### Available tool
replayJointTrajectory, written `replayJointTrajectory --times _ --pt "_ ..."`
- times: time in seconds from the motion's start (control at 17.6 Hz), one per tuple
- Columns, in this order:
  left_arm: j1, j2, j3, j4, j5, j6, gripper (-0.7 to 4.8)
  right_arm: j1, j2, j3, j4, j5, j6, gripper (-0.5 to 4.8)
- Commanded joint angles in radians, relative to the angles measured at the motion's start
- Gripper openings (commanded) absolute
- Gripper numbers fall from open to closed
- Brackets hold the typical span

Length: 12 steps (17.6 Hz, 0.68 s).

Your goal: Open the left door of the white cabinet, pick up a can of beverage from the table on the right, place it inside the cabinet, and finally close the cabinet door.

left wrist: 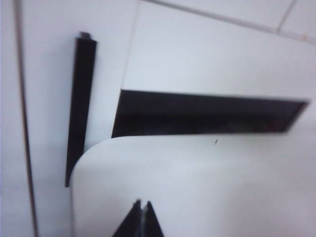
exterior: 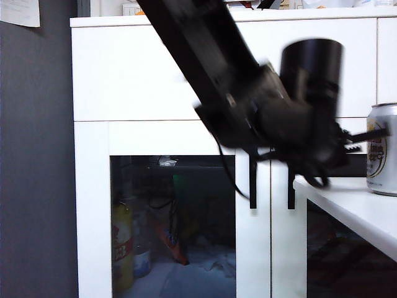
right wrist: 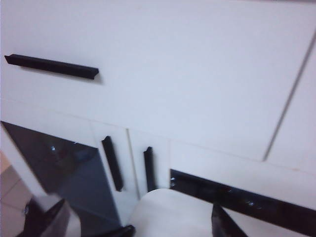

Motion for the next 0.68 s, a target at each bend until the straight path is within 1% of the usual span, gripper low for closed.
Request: replayJointTrajectory --times 0.06,0.17,0.28,0.34,0.4,0.51,0.68 --pt "0.060 -0.117 0.003 -0.250 0.123 0.000 -0.06 -0.048 -0.053 0.005 0.005 -0.003 -0.006 3.68" --pt "0.082 -0.222 0.003 -0.473 0.132 0.000 -0.05 -0.061 -0.074 0.005 0.004 -0.002 -0.006 3.68" --pt "0.093 -0.375 0.003 -0.737 0.132 0.000 -0.06 -0.065 -0.082 0.005 0.003 -0.002 -0.006 3.68" --pt "0.093 -0.481 0.003 -0.867 0.132 0.000 -0.06 -0.065 -0.084 0.005 0.002 -0.002 -0.006 3.68" --pt "0.093 -0.568 0.003 -0.932 0.132 0.000 -0.06 -0.065 -0.086 0.005 0.000 -0.002 0.001 3.68" --pt "0.093 -0.704 0.003 -0.964 0.132 0.000 -0.06 -0.064 -0.087 0.005 0.000 -0.006 0.047 3.68" --pt "0.093 -0.941 0.004 -0.937 0.132 0.000 -0.06 -0.064 -0.099 0.005 0.000 -0.006 0.072 3.68"
